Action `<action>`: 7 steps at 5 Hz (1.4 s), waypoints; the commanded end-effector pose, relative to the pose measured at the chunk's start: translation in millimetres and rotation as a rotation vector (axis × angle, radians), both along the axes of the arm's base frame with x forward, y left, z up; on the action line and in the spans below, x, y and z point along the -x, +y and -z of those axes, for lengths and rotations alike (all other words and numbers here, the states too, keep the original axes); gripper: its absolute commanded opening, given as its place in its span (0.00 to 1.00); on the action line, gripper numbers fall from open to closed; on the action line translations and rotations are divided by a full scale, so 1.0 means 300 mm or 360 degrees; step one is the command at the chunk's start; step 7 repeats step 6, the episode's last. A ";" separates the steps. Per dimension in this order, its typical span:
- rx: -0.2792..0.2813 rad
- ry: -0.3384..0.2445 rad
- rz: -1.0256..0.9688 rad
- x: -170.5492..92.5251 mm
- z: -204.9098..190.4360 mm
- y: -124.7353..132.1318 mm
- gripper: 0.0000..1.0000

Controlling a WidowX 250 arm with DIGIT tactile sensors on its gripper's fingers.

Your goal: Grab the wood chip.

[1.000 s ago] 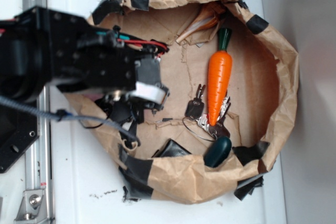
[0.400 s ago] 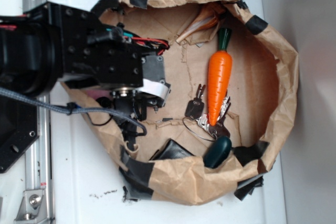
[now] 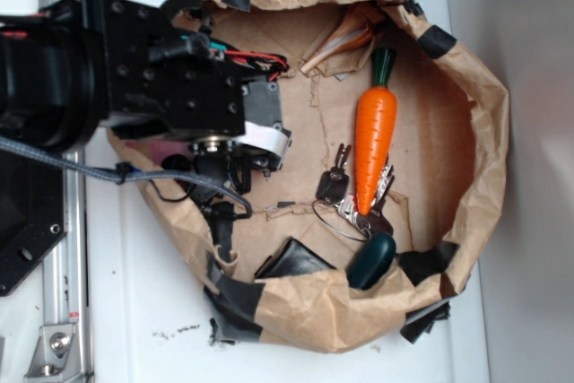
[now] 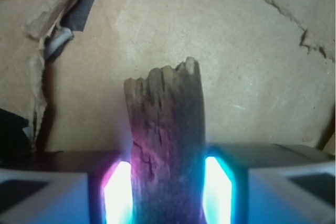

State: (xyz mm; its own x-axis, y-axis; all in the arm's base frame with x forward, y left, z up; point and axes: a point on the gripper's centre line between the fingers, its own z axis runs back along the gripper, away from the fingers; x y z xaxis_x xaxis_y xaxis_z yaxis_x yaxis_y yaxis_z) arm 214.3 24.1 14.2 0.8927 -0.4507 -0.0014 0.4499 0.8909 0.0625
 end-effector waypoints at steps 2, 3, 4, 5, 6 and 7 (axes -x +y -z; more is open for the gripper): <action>0.0074 -0.0130 -0.0207 -0.091 -0.196 0.026 0.00; 0.0103 -0.0193 -0.0339 -0.127 -0.365 0.020 0.00; 0.0170 -0.0244 -0.0351 -0.128 -0.526 0.018 0.00; 0.0105 -0.0270 -0.0395 -0.140 -0.545 -0.012 0.00; 0.0100 -0.0240 -0.0409 -0.151 -0.522 -0.021 0.00; 0.0100 -0.0240 -0.0409 -0.151 -0.522 -0.021 0.00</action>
